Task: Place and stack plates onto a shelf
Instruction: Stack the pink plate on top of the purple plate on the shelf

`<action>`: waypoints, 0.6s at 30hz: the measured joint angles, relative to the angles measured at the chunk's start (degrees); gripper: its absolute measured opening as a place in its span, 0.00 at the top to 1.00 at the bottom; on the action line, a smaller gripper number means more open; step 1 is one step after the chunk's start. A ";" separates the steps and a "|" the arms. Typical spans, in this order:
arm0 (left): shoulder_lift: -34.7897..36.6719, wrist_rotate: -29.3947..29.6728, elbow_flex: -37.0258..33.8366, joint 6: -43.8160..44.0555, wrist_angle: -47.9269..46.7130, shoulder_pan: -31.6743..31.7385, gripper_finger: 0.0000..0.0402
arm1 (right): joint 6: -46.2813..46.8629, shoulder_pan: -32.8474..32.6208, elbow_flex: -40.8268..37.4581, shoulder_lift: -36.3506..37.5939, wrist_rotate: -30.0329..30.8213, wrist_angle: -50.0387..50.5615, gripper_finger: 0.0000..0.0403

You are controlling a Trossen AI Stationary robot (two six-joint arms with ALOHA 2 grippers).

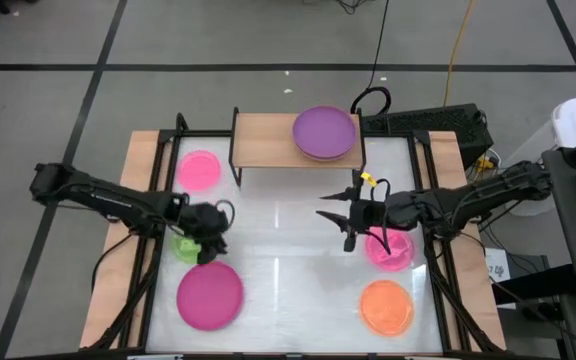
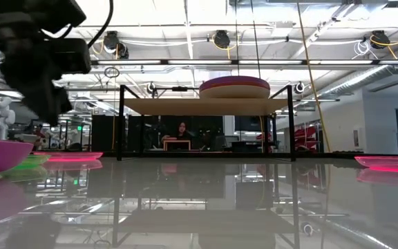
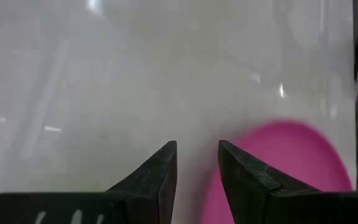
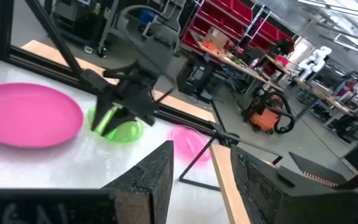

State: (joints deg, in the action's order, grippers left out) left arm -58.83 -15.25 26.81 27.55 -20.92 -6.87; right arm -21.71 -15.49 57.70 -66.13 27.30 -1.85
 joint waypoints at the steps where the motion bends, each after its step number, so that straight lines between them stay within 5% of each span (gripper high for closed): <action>1: -1.07 -0.01 0.00 0.00 0.16 -1.87 0.70 | -0.01 0.00 -0.16 0.00 -0.03 0.02 0.65; 9: -9.01 0.31 0.00 -0.14 4.28 -11.51 0.70 | 0.13 0.00 -1.85 0.00 -0.09 -0.44 0.65; 18: -12.43 3.09 0.00 -1.09 4.96 -11.92 0.70 | 1.46 0.00 -1.99 0.00 -0.10 -0.84 0.65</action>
State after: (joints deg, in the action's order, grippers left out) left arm -71.26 -12.16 26.81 26.46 -15.95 -18.79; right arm -20.26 -15.49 55.70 -66.13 27.20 -2.69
